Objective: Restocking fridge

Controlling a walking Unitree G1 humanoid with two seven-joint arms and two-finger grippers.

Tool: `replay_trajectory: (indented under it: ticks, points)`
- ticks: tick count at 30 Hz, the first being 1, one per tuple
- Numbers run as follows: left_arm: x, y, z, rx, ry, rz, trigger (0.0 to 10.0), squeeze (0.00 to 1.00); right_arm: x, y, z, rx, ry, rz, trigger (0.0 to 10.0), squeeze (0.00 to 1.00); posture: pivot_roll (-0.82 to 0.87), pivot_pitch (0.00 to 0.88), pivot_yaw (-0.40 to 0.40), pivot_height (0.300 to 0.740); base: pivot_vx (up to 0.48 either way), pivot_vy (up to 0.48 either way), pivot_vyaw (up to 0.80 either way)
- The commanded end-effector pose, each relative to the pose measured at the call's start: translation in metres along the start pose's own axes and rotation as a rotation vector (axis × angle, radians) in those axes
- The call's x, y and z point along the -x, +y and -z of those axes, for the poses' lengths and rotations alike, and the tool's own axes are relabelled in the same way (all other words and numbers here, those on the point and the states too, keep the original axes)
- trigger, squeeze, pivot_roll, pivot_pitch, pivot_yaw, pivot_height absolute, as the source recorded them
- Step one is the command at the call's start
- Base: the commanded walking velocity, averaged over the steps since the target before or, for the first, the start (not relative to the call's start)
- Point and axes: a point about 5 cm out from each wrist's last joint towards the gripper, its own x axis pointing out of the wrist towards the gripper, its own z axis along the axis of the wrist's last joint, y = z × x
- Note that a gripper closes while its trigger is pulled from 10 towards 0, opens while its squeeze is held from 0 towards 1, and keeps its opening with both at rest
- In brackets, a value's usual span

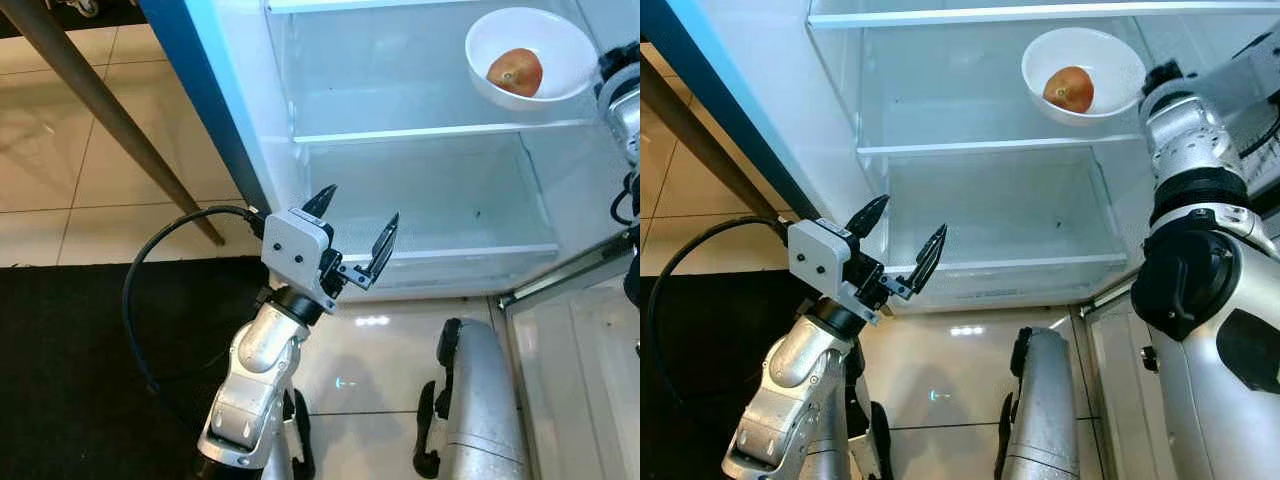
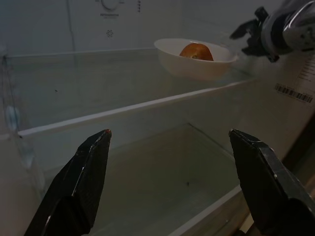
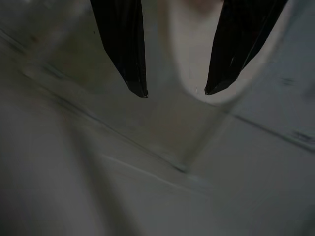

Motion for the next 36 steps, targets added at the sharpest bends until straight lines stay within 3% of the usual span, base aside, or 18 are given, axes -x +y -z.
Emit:
replay_trajectory:
  ticks: [1, 7, 16, 26, 30, 36]
  points:
    - [0.003, -0.002, 0.007, 0.001, 0.026, 0.013, 10.0, 0.0, 0.0, 0.002, -0.015, -0.01, -0.044, -0.036, 10.0, 0.0, 0.09, 0.344, 0.065, 0.504, 0.0, 0.0, 0.0]
    - [0.001, -0.003, 0.008, 0.003, 0.021, 0.02, 10.0, 0.0, 0.001, 0.004, -0.017, 0.007, -0.036, -0.073, 10.0, 0.0, 0.08, 0.338, 0.065, 0.504, 0.0, 0.0, 0.0]
    - [-0.001, -0.002, 0.009, 0.004, 0.013, 0.024, 10.0, 0.0, 0.003, -0.015, -0.003, 0.02, 0.033, -0.06, 10.0, 0.0, 0.07, 0.331, 0.065, 0.504, 0.0, 0.0, 0.0]
    - [-0.005, 0.0, 0.011, 0.003, 0.005, 0.03, 10.0, 0.0, 0.015, -0.016, 0.007, 0.064, 0.064, -0.222, 10.0, 0.0, 0.06, 0.308, 0.066, 0.504, 0.0, 0.0, 0.0]
    - [-0.007, 0.001, 0.012, 0.001, 0.002, 0.034, 10.0, 0.0, 0.031, -0.018, 0.005, 0.042, 0.024, -0.343, 10.0, 0.0, 0.04, 0.298, 0.071, 0.504, 0.0, 0.0, 0.0]
    - [-0.009, 0.001, 0.013, 0.002, -0.003, 0.043, 10.0, 0.0, 0.045, -0.014, 0.014, 0.072, 0.057, -0.473, 10.0, 0.0, 0.04, 0.291, 0.072, 0.504, 0.0, 0.0, 0.0]
